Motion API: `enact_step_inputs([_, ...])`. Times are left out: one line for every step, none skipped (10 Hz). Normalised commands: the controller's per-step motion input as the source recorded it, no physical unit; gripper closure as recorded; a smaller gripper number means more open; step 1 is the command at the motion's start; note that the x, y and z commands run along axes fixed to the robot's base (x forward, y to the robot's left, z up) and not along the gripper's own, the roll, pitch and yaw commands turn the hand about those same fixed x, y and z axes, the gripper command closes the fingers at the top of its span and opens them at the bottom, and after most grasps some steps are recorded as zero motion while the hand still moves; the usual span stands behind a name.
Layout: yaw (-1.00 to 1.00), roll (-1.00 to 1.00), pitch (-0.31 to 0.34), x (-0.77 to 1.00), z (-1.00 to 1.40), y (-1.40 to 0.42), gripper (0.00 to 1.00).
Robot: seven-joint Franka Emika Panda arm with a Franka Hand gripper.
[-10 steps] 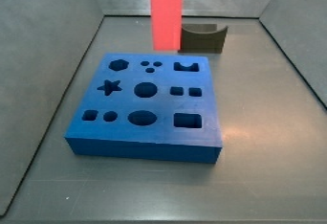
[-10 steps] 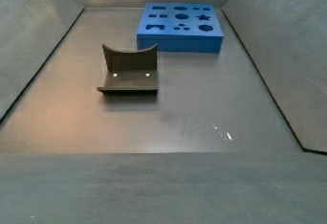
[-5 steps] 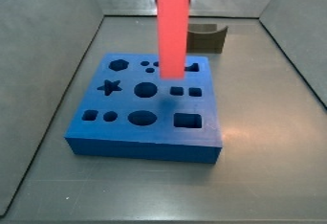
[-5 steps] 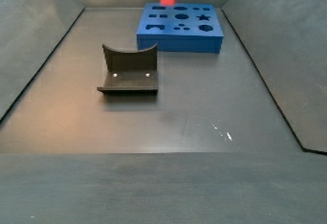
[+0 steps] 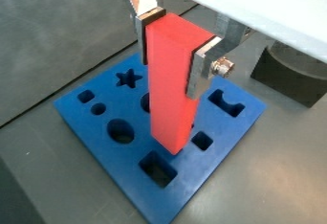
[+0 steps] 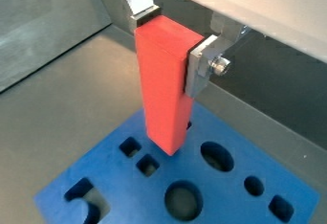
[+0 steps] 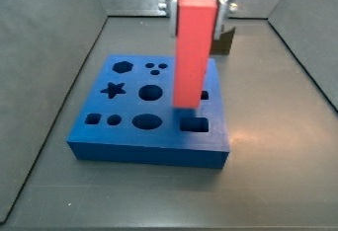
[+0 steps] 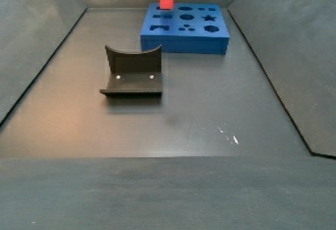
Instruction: Insert the rectangle object.
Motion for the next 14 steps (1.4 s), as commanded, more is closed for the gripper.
enact_step_inputs([-0.12,0.14,0.104,0.31,-0.22,-0.50,1.00])
enact_step_inputs([-0.07,0.06,0.004,0.21,-0.31,-0.44,1.00])
enact_step_inputs([0.00,0.05,0.000,0.14,-0.29,-0.43,1.00])
enact_step_inputs([0.00,0.07,0.000,0.09,-0.18,-0.47,1.00])
enact_step_inputs([0.00,0.00,0.000,0.01,-0.19,-0.28,1.00])
enact_step_inputs([0.00,-0.01,0.000,0.00,-0.29,-0.01,1.00])
enact_step_inputs([0.00,-0.05,-0.006,-0.09,-0.32,0.00,1.00])
enact_step_inputs([0.00,-0.12,-0.021,0.02,-0.48,0.01,1.00])
enact_step_inputs([0.00,-0.20,-0.026,0.20,-0.60,0.14,1.00])
enact_step_inputs([0.16,-0.22,-0.030,0.20,-0.61,0.19,1.00])
enact_step_inputs([0.37,-0.18,-0.021,0.21,-0.51,0.17,1.00])
enact_step_inputs([0.34,-0.15,-0.033,0.19,-0.43,0.22,1.00])
enact_step_inputs([0.16,-0.06,0.000,0.09,-0.21,0.22,1.00])
enact_step_inputs([0.00,-0.10,-0.020,0.00,-0.01,0.07,1.00])
